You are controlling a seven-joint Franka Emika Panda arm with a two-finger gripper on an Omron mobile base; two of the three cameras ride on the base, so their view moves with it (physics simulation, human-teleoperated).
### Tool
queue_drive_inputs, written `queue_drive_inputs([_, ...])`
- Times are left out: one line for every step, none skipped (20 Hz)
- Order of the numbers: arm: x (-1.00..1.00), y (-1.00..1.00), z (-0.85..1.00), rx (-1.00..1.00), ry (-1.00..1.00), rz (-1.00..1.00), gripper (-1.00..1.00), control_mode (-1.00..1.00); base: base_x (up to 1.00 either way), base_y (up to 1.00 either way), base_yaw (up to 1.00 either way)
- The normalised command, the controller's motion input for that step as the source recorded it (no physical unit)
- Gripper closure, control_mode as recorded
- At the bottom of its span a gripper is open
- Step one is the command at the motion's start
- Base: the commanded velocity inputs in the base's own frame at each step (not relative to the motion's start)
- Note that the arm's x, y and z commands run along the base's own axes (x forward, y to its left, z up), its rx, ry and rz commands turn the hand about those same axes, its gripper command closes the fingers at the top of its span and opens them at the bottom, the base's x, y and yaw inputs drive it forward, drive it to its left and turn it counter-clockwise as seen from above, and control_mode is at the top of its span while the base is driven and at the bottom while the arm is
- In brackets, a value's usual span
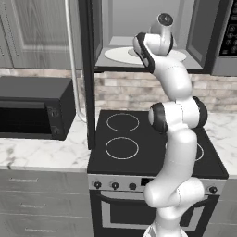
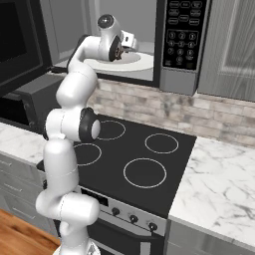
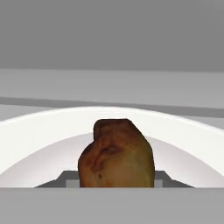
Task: Transport the chicken drumstick from the fridge to the microwave and turn on the microwave.
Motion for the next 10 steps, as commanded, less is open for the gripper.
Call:
queue_drive_inputs([0.31, 0.00, -0.31, 0.00, 0.00, 0.00, 1.00, -1.00, 0.00, 0.00, 0.00])
queue_drive_inputs([0.34, 0.00, -0.26, 0.00, 0.00, 0.00, 1.00, -1.00, 0.00, 0.00, 0.00])
queue_drive_inputs([0.38, 0.00, -0.21, 0.00, 0.00, 0.00, 1.00, -1.00, 0.00, 0.00, 0.00])
queue_drive_inputs([0.38, 0.00, -0.19, 0.00, 0.00, 0.00, 1.00, -1.00, 0.00, 0.00, 0.00])
queue_drive_inputs([0.36, 0.00, -0.20, 0.00, 0.00, 0.00, 1.00, -1.00, 0.00, 0.00, 0.00])
queue_drive_inputs([0.36, 0.00, -0.18, 0.00, 0.00, 0.00, 1.00, -1.00, 0.00, 0.00, 0.00])
queue_drive_inputs([0.21, 0.00, -0.01, 0.00, 0.00, 0.00, 1.00, -1.00, 0.00, 0.00, 0.00])
queue_drive_inputs([0.09, 0.00, 0.00, 0.00, 0.00, 0.00, 1.00, -1.00, 0.00, 0.00, 0.00])
queue_drive_inputs([0.00, 0.00, 0.00, 0.00, 0.00, 0.00, 1.00, -1.00, 0.00, 0.00, 0.00])
queue_drive_inputs([0.00, 0.00, 0.00, 0.00, 0.00, 0.00, 1.00, -1.00, 0.00, 0.00, 0.00])
